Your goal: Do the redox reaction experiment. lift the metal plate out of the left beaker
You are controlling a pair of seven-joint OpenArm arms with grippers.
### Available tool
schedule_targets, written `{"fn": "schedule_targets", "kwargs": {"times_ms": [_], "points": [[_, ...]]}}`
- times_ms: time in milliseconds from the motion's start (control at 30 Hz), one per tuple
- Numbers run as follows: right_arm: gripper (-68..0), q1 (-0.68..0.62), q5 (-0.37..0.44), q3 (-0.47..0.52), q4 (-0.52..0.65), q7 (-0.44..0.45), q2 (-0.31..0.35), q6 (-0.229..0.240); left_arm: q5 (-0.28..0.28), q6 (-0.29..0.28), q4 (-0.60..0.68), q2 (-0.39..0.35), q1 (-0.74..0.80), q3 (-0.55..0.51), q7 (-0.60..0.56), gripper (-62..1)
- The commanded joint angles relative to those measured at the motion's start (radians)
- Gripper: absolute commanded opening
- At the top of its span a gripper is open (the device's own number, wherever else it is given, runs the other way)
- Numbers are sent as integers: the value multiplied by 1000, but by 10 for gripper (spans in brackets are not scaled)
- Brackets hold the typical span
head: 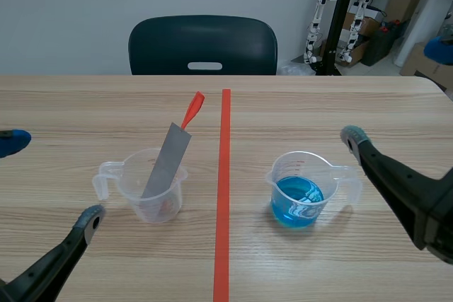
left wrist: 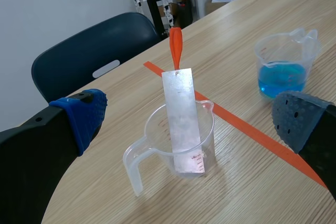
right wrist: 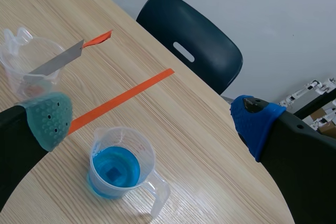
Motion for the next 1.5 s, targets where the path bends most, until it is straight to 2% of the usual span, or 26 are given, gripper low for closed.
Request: {"fn": "schedule_targets", "kwargs": {"times_ms": [0, 567, 733, 867, 1033, 1167, 1300, 1467], "points": [[-45, 12, 10, -5, 3, 14, 0, -7, -7, 3, 15, 5, 2, -3, -18, 14], [-45, 12, 14, -5, 3, 31, 0, -3, -7, 2, 15, 5, 2, -3, -21, 14], [-45, 15, 14, -5, 3, 25, 3, 69, -7, 2, 15, 5, 2, -3, -21, 14], [-45, 29, 14, -12, 3, 3, 3, 77, -7, 2, 15, 5, 2, -3, -21, 14], [-45, 110, 14, -46, -12, -96, -10, 89, -8, 2, 15, 5, 3, -3, -23, 14], [-45, 200, 14, -93, -51, -122, -47, 93, -8, -1, 15, 5, 3, -3, -29, 14], [-45, 299, 14, -150, -114, -181, -93, 141, -8, -1, 15, 5, 5, -3, -29, 14], [-45, 406, 14, -248, -206, -195, -100, 177, -9, -1, 15, 5, 11, -3, -39, 14]]}}
